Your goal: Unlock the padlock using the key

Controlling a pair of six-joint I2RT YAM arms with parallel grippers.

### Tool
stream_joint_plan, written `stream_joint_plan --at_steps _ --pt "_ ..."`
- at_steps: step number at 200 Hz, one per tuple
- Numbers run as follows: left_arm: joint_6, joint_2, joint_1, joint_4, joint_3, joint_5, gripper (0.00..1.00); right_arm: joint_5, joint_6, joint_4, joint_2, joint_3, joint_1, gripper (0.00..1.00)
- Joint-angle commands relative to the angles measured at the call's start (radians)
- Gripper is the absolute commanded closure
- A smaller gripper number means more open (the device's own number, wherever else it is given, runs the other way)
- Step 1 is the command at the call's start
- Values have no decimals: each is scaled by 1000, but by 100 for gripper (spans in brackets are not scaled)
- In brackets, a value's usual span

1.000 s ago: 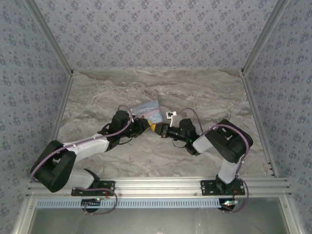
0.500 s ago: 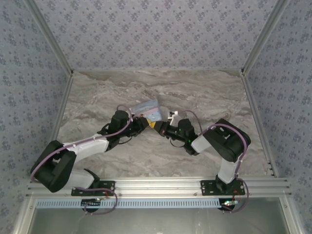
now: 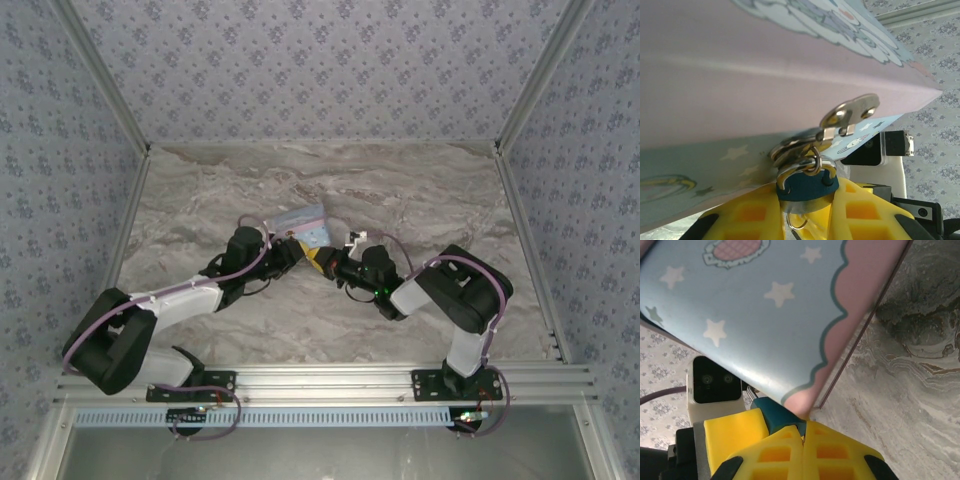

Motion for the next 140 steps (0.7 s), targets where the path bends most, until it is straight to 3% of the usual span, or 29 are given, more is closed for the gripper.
stream_joint_plan --at_steps 1,87,140 --pt "18 0 -21 41 -16 65 80 39 96 111 8 65 21 100" --pt "25 0 -20 39 -23 51 80 55 99 107 19 41 23 100" --pt "30 8 -16 33 -19 47 80 51 -55 27 6 -7 28 84"
